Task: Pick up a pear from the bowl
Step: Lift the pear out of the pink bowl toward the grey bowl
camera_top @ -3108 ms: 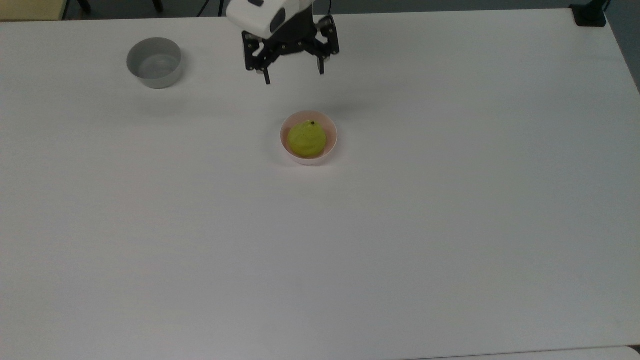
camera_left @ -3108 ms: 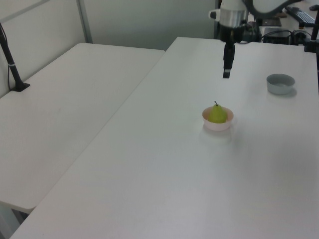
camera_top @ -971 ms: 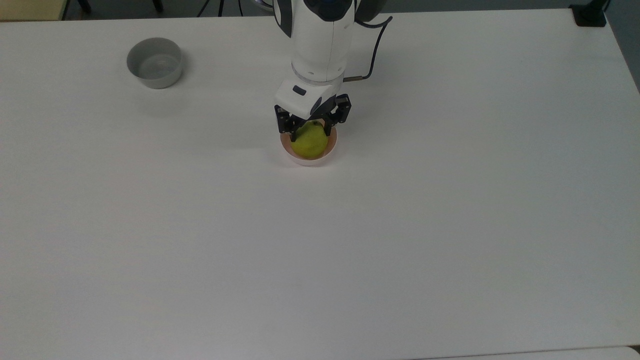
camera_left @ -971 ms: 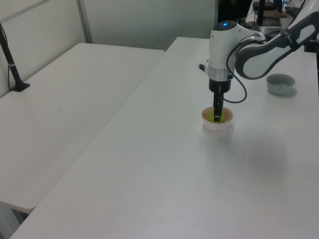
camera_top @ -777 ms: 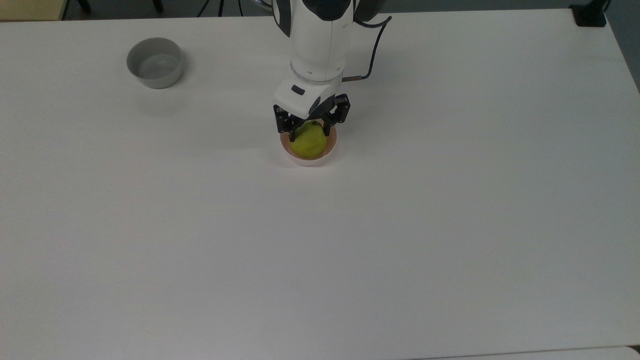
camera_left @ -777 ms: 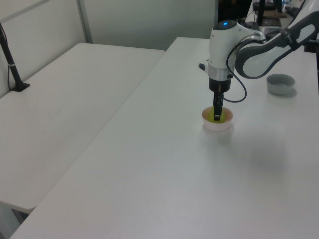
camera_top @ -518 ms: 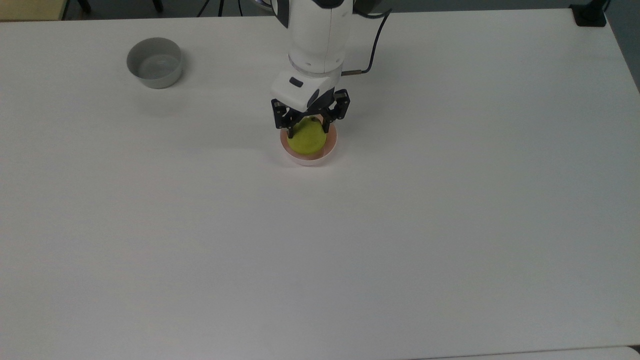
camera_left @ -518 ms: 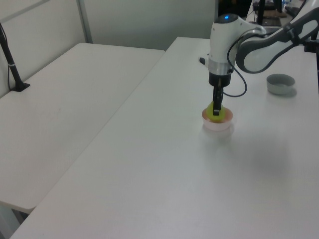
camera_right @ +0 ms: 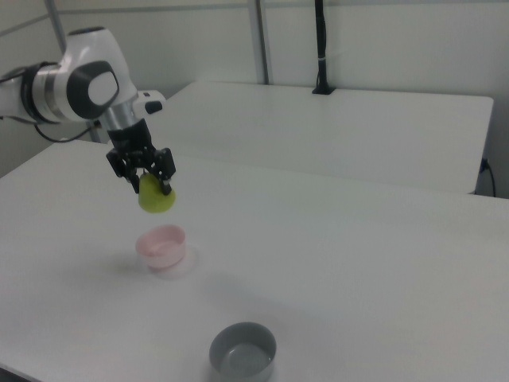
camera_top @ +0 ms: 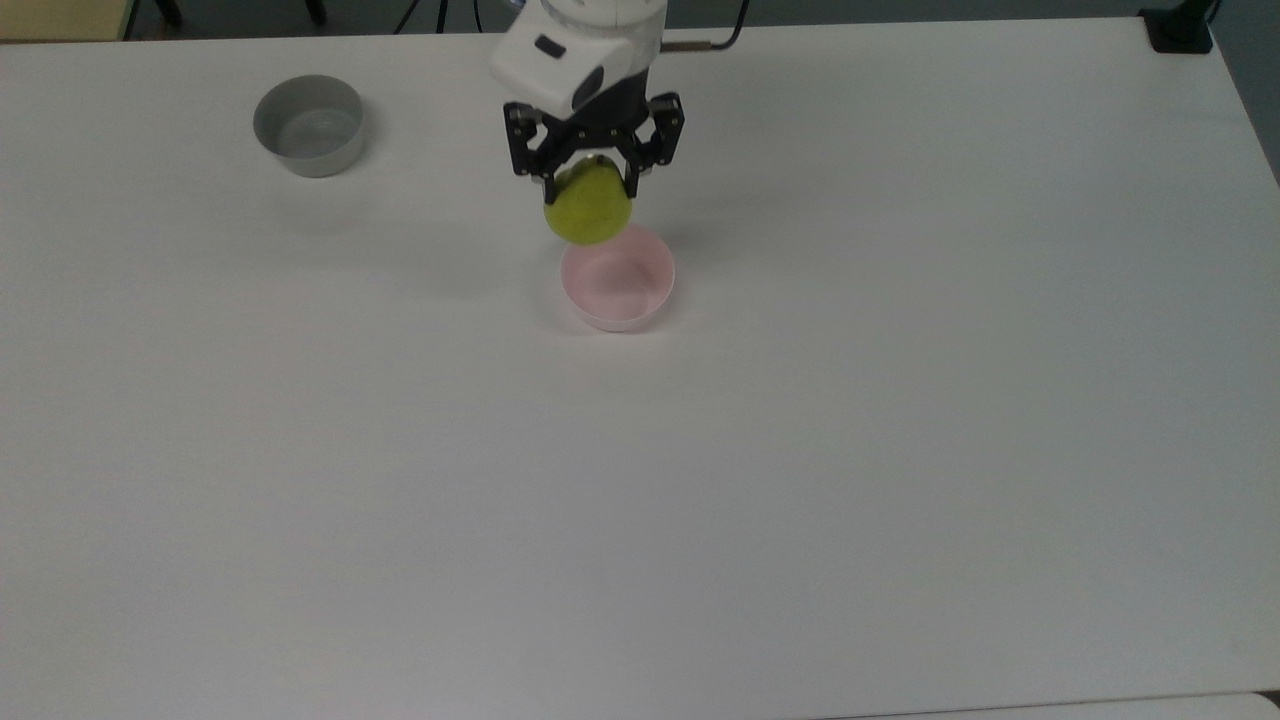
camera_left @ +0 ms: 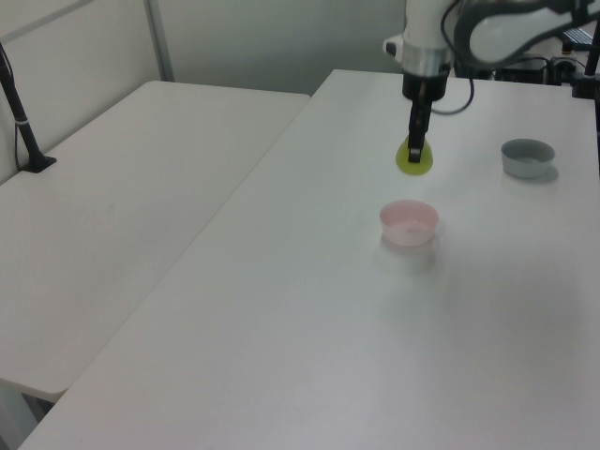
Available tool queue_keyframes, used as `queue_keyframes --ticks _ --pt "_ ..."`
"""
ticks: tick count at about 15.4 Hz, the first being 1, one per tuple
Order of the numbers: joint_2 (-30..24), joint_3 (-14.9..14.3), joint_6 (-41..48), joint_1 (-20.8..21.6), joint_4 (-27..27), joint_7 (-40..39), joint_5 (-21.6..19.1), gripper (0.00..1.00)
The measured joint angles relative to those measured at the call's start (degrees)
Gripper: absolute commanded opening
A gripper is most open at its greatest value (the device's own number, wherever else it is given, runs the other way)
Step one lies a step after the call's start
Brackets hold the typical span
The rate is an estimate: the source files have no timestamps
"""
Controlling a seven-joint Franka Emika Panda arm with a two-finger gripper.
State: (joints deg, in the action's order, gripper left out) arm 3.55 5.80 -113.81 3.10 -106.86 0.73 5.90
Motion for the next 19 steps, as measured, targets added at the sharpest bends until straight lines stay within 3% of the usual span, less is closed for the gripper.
queue_keyframes --ticks 6,9,19 --pt "-1.1 -0.5 14.0 -0.6 10.4 0.0 -4.4 0.00" --pt "-1.6 -2.9 20.3 -1.1 14.3 -2.1 -7.0 0.00" --pt "-2.5 -12.1 18.8 -1.5 15.1 -23.9 -8.2 0.00"
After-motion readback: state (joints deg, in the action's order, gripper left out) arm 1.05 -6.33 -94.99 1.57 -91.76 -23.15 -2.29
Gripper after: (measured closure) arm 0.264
